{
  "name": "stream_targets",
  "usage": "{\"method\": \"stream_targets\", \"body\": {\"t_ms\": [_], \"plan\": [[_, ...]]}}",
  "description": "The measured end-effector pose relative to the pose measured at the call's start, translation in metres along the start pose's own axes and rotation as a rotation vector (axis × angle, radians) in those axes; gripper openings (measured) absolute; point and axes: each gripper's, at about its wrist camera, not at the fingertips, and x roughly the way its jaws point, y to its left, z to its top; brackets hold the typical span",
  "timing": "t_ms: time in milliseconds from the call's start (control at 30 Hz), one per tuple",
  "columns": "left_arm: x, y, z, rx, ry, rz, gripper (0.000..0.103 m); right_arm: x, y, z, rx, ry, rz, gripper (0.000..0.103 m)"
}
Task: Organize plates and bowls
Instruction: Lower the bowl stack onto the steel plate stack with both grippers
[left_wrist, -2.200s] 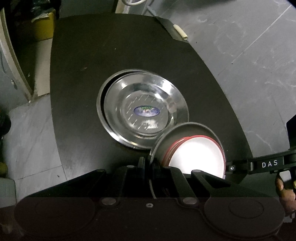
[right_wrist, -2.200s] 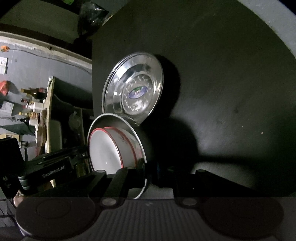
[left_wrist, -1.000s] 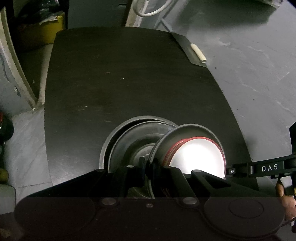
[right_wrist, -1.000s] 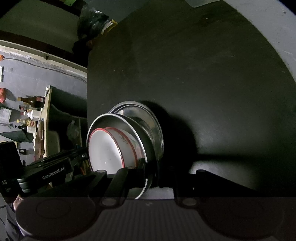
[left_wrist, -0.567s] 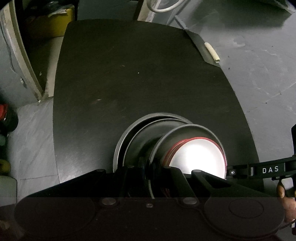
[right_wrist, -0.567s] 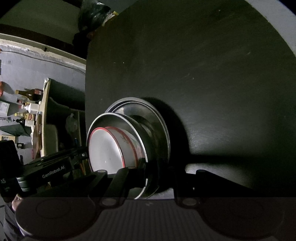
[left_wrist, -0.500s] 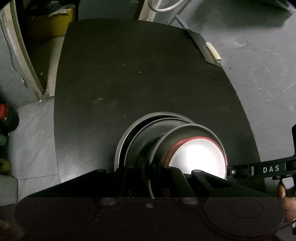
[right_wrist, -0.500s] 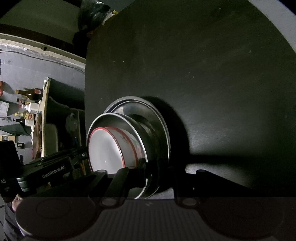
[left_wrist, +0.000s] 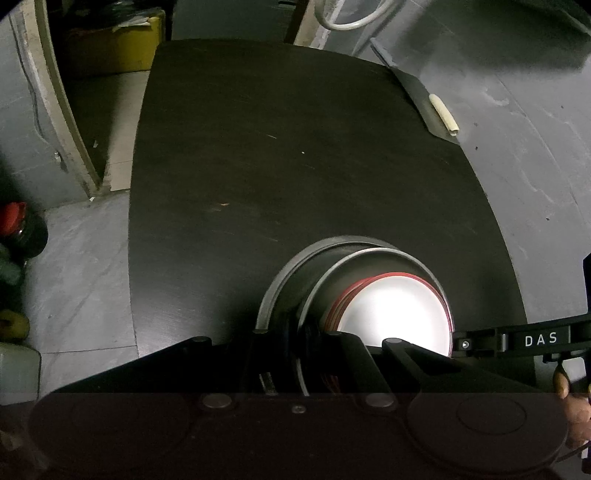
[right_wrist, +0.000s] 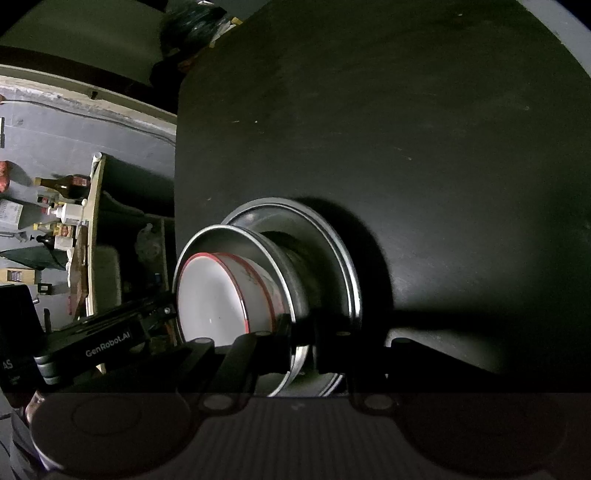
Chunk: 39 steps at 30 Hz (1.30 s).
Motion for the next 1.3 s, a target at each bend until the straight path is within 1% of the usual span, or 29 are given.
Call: {"method": "stream_targets", "body": {"t_ms": [267, 600, 1033, 1300], "plan": [[-0.003, 0.009, 0.003, -0.017, -0.014, 0.019, 0.005, 0.007, 0.005, 0.002, 0.000, 0.000, 0.019, 0.014], [-0.008, 0.016, 0.006, -0.013, -0.027, 0.044, 0.005, 0.014, 0.008, 0.005, 0.013, -0.001, 0.046, 0.014], [-0.007, 0.016, 0.005, -0.022, -0.027, 0.036, 0.006, 0.013, 0.013, 0.003, 0.014, -0.020, 0.028, 0.014], [-0.005, 0.018, 0.004, -0.039, -0.021, 0.029, 0.006, 0.011, 0.015, 0.001, 0.001, -0.050, 0.017, 0.015]]}}
